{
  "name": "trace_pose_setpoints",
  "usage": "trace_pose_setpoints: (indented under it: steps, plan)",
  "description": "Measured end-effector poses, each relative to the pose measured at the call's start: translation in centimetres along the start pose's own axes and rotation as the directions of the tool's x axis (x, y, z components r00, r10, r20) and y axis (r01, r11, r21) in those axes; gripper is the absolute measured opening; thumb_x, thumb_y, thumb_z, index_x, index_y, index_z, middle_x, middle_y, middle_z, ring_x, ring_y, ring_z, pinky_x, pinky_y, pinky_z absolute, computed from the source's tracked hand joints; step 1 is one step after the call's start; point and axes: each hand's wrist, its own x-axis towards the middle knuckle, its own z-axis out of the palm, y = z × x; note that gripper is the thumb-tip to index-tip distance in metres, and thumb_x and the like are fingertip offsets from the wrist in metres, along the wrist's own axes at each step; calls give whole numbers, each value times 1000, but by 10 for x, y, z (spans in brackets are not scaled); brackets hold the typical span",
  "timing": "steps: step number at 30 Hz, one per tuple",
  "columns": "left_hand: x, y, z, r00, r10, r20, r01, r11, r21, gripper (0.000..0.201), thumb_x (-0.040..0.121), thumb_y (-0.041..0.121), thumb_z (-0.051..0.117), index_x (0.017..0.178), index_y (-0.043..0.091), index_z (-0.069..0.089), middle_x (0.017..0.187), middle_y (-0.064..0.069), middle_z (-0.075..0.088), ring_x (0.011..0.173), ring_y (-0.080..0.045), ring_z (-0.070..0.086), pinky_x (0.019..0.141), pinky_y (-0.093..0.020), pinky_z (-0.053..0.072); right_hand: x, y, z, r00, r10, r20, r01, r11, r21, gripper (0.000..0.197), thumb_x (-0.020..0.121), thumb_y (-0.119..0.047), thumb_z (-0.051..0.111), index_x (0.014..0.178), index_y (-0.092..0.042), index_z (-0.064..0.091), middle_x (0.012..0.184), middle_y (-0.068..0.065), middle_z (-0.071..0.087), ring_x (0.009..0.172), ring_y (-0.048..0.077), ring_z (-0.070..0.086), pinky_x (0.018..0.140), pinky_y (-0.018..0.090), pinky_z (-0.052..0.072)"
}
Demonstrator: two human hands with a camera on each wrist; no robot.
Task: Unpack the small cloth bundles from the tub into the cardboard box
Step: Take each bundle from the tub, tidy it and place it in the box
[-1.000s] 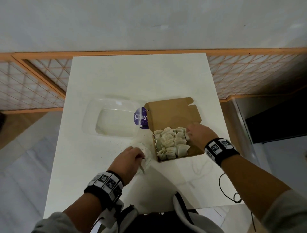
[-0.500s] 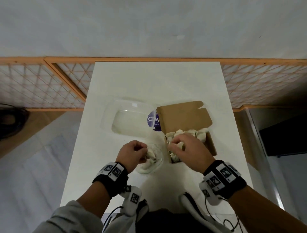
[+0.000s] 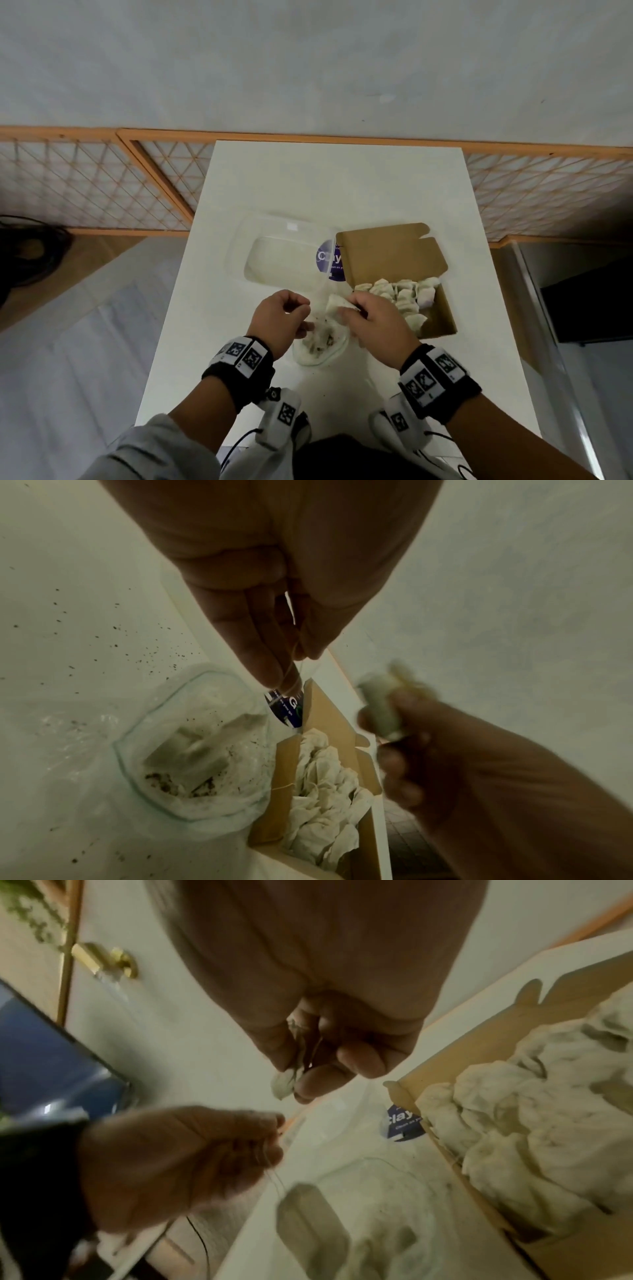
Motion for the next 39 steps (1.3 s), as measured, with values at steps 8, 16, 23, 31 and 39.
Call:
trace_pose_setpoints:
  steps: [8,16,23,31,39]
  plan:
    - [0,-7,4,991,78,110,-113,927,358,12,99,22,59,95,29,67,92,9,73,76,-10,75,76,-39,64,-25,-30,-41,995,63,-77,-14,855,519,11,104,-17,62,105,-12,71,89,13,74,65,18,58,56,24,46]
    - [-25,18,9,976,171,137,-200,951,236,20,105,14,52,99,26,67,99,2,74,85,2,74,57,-16,50,-30,-25,-46,984,136,-111,-39,789,614,29,107,-29,58,104,-3,71,84,22,69,68,23,59,59,31,44]
    - [-59,62,5,955,247,163,-245,969,-28,17,105,7,56,103,16,70,102,0,66,82,-23,80,86,-45,64,-33,-26,-50,973,139,-184,-41,890,453,7,104,-18,62,106,-13,65,77,8,76,61,20,66,56,30,51]
    - [-87,126,0,912,330,244,-269,930,-251,14,106,6,55,111,9,68,94,-7,63,78,-35,79,68,-41,65,-40,-41,-55,993,-40,-112,83,907,413,11,107,-2,53,99,-9,56,95,7,79,83,28,78,75,45,64]
    - [-92,160,-6,887,374,271,-275,899,-341,16,107,8,51,112,12,66,81,0,60,70,-27,78,64,-39,65,-61,-86,-73,989,-132,63,65,786,614,23,108,-15,52,120,-5,69,93,4,78,86,17,76,73,26,60]
